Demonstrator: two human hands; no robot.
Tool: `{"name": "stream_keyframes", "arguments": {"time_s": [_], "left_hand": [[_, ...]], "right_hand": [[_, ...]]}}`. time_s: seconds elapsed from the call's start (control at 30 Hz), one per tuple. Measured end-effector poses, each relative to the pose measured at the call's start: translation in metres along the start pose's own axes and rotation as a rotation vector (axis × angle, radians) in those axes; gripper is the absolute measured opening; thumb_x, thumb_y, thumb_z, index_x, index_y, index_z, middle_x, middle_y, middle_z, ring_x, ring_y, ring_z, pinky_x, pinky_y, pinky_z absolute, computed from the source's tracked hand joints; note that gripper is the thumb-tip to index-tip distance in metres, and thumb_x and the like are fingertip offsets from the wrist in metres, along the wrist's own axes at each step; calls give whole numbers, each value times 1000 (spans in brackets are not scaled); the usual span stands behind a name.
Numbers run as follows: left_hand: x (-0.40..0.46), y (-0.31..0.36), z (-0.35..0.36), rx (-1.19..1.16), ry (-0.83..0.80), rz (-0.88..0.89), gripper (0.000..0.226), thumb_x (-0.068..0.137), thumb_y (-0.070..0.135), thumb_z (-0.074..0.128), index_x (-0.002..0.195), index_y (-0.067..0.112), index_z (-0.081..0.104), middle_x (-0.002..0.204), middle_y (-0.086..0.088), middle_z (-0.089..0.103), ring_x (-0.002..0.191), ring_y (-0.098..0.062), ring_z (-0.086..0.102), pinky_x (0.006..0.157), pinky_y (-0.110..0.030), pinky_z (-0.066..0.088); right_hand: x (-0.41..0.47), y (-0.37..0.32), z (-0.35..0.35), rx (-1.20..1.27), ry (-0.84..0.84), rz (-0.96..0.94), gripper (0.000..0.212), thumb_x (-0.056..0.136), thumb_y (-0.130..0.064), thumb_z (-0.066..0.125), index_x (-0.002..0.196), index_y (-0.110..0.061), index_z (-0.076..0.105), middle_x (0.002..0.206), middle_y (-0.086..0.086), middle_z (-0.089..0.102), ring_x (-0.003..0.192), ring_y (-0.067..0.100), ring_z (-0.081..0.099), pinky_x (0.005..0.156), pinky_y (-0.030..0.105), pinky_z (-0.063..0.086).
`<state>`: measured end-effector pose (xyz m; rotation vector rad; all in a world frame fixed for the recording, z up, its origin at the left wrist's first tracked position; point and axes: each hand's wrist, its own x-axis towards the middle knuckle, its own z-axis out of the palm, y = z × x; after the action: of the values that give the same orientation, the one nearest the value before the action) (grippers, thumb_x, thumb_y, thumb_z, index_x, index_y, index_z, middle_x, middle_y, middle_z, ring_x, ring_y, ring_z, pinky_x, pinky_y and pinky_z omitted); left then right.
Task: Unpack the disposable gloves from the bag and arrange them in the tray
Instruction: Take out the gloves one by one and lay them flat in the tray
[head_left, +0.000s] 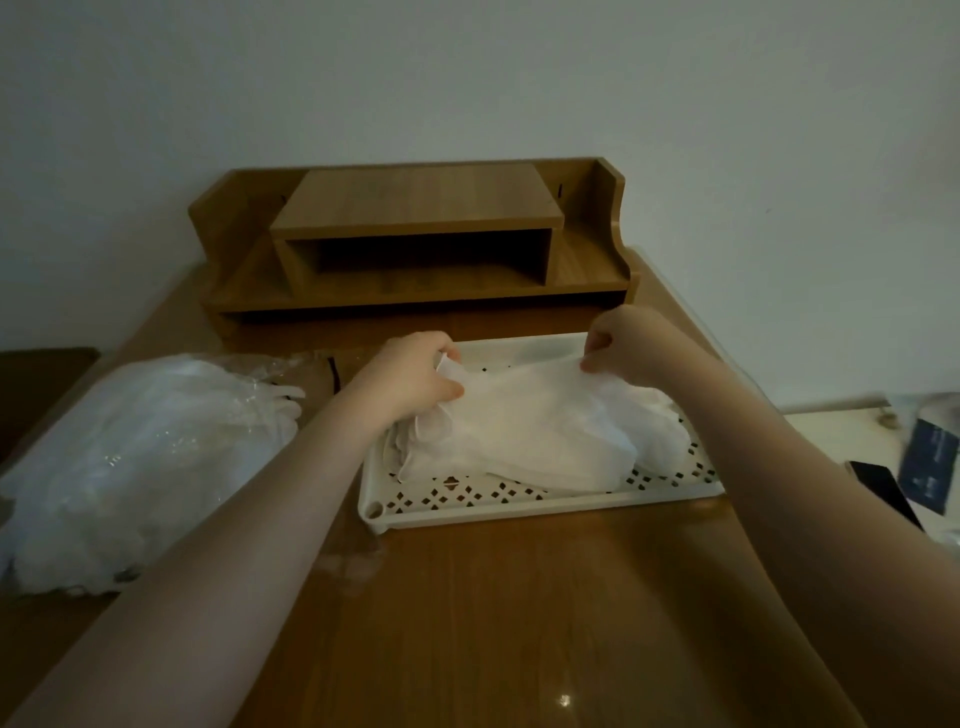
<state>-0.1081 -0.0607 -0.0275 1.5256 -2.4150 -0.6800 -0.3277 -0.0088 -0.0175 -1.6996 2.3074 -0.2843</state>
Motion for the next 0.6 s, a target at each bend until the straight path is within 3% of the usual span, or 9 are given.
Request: {"name": "stream_keyframes", "arguments": {"time_s": [0.1,0.17,0.27,0.33,0.43,0.6], "left_hand": [[-10,9,2,147,166,78,56,90,22,59,141,19,36,143,-4,37,128,-23,38,99,-34,39],[-16,22,8,150,239,233,48,93,11,50,139,18,39,144,0,36,132,-18,34,107,-32,32],[-24,36,33,259,53,382,42,96,10,38,137,13,43,145,-3,41,133,-15,36,116,-34,19],[-23,26,50,369,-128,339,49,100,24,31,147,11,26,156,-7,22,142,-16,21,119,-35,7],[-20,3,57,499,-205,233,61,101,42,18,151,14,-5,159,-5,-10,146,-17,-6,118,-34,-2],[-28,0,52,529,-223,114,64,100,41,15,150,11,-11,157,-7,-17,145,-19,-12,117,-35,-5]], "right_hand": [[-13,-3,8,-150,242,-101,38,90,-32,61,124,-17,54,125,6,54,116,27,49,100,39,42],[-26,-15,17,-115,302,-266,46,94,-30,54,136,-16,44,140,4,45,133,24,37,112,38,29],[-35,-34,46,-20,3,-423,64,99,-25,44,151,-12,9,153,9,29,141,23,26,116,35,20],[-31,-29,63,-184,-165,-376,66,102,-33,33,151,-14,-7,159,7,11,146,23,9,119,40,6],[-27,-11,65,-320,-233,-268,73,97,-57,23,151,-19,-9,160,0,-9,146,22,-11,117,43,-8],[-34,3,61,-385,-207,-197,88,83,-77,23,151,-29,-7,159,-1,-14,145,28,-16,115,50,-13]]}}
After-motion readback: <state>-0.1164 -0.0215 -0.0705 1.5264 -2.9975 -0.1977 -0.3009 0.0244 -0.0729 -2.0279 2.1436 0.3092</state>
